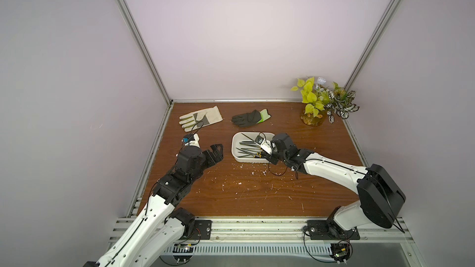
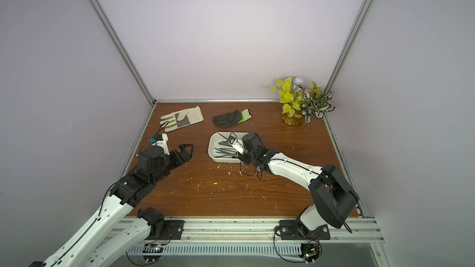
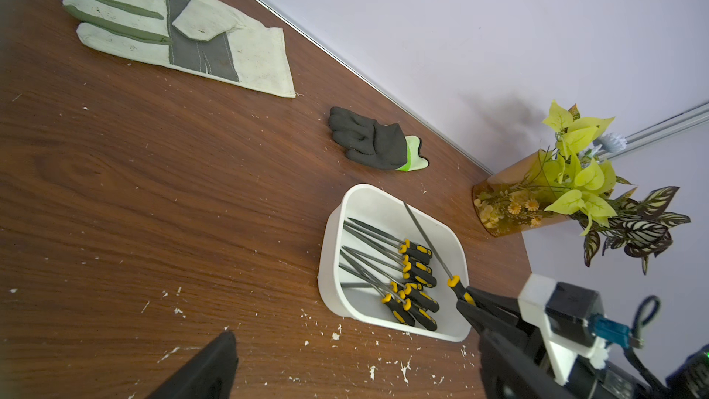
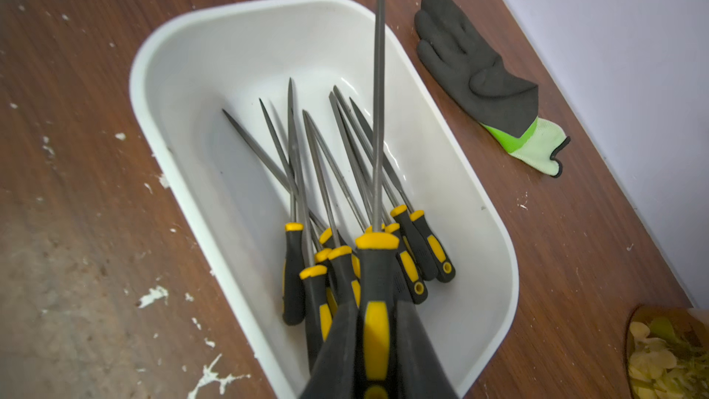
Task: Put the file tool into the storage box
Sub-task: Place the file tool in the storage box.
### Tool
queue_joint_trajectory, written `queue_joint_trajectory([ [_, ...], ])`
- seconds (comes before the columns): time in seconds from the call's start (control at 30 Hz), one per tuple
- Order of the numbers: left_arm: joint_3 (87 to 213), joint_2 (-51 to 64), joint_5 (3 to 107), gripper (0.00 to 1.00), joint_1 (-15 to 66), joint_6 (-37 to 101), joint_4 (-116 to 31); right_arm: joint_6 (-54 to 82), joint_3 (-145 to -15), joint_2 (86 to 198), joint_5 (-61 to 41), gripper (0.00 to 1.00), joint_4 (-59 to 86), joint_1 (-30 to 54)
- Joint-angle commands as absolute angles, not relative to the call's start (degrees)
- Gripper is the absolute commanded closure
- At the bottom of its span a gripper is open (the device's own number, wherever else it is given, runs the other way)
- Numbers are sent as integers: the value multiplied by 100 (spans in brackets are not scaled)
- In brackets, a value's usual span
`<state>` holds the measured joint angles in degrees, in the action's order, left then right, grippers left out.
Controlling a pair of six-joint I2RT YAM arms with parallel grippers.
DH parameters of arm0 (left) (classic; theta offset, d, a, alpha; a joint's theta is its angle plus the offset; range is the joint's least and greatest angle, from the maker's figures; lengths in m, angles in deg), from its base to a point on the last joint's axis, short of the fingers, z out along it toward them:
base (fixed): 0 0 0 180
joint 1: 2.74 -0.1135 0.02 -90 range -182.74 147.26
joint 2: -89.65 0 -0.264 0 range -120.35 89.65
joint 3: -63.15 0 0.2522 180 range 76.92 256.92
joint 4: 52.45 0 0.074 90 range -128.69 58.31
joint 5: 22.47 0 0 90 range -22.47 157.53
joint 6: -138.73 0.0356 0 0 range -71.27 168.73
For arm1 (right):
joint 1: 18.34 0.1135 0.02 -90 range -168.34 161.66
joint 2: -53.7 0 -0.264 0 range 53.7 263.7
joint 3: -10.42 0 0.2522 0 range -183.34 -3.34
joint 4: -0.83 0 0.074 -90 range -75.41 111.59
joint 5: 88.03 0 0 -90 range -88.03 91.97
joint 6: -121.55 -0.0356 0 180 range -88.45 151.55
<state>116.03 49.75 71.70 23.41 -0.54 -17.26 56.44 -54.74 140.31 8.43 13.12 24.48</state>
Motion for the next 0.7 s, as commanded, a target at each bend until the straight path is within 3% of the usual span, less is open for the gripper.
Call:
queue_joint_trajectory([
  [0.0,11667,4931,7138,0,2344,13,-1646,6003,-5621,14135,573,97,1271,2435],
  [0.53,11510,4958,7057,0,2424,-49,-1654,6708,-6127,15213,1177,98,1227,2340],
  [0.63,11480,4933,7076,0,2431,-41,-1654,6816,-6263,15407,1409,92,1216,2331],
  [0.67,11462,4919,7093,0,2433,-40,-1654,6839,-6304,15471,1487,84,1200,2321],
])
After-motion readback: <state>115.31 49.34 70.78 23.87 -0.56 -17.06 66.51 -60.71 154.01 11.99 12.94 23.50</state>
